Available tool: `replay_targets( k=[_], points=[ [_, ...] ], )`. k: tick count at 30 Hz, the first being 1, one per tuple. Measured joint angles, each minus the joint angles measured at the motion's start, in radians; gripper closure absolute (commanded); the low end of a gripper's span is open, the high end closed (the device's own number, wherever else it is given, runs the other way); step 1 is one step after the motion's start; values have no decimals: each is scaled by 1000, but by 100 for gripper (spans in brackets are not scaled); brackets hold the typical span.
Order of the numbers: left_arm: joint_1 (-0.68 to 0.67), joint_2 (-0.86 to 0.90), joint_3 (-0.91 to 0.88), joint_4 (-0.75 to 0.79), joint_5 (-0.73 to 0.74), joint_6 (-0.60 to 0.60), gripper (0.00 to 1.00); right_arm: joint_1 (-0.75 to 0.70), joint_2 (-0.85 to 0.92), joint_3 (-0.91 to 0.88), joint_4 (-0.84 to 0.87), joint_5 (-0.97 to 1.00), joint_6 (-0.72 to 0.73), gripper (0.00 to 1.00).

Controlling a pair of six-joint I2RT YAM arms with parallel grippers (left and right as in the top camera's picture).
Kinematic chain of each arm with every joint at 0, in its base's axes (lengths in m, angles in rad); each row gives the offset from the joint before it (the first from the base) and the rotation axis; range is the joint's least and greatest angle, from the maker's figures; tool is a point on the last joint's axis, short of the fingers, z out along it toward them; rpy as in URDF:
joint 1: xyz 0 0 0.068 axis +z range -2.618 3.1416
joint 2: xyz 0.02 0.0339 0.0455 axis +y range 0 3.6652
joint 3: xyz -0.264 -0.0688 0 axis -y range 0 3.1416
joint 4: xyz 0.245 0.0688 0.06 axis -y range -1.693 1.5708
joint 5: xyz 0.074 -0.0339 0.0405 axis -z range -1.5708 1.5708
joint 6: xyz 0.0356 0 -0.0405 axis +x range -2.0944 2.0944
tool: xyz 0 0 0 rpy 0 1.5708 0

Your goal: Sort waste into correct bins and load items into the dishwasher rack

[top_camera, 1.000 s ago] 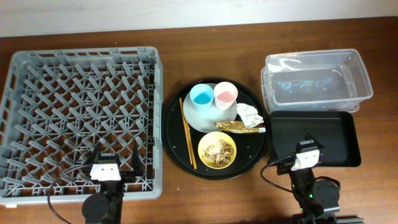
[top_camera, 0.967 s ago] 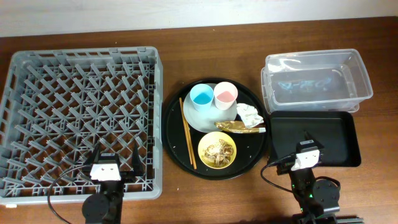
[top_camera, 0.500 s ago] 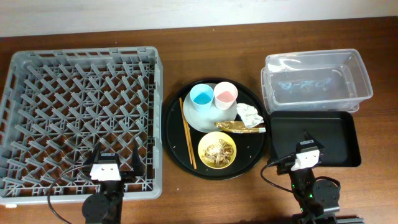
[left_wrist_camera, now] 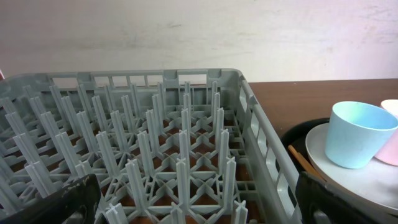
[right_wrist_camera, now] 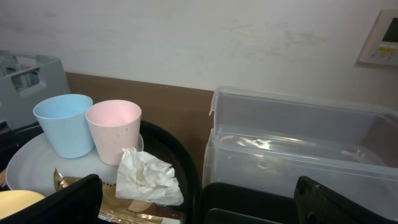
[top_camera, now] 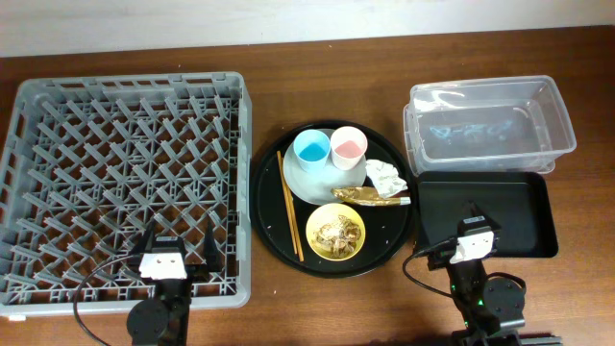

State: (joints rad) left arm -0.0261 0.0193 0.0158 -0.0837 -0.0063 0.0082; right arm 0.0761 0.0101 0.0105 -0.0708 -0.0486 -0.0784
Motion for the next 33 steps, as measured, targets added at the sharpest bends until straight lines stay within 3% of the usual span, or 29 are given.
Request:
replay_targets(
  k=[10,13,15,17,21,24,26,28,30,32,33],
  points=[
    [0,0,-1,29,0,0,0,0,0,0,0,0,0,1],
    [0,-1,67,17,129,-33,1,0,0,0,0,0,0,1],
    [0,26,209,-60,185,-64,1,0,0,0,0,0,1,1],
    [0,132,452,-233,272,-82,1,0,2,0,-1,0,0,1],
    [-1,508,1016,-661,552,-75,1,0,1,0,0,0,0,1],
    [-1,757,1239,-713,833,-60,1,0,1,0,0,0,0,1],
    [-1,850,1255,-718,1001,-57,1,0,1,0,0,0,0,1],
    [-1,909,1256,-760,1078,-56,20,0,1,0,0,0,0,1],
    [-1,968,1256,-861,1125,-55,64,0,1,0,0,0,0,1],
    [-8,999,1260,-993,1085,-58,90,0,1,0,0,0,0,1],
    [-23,1014,1259,-1037,1027,-55,93,0,1,0,0,0,0,1]
  ],
)
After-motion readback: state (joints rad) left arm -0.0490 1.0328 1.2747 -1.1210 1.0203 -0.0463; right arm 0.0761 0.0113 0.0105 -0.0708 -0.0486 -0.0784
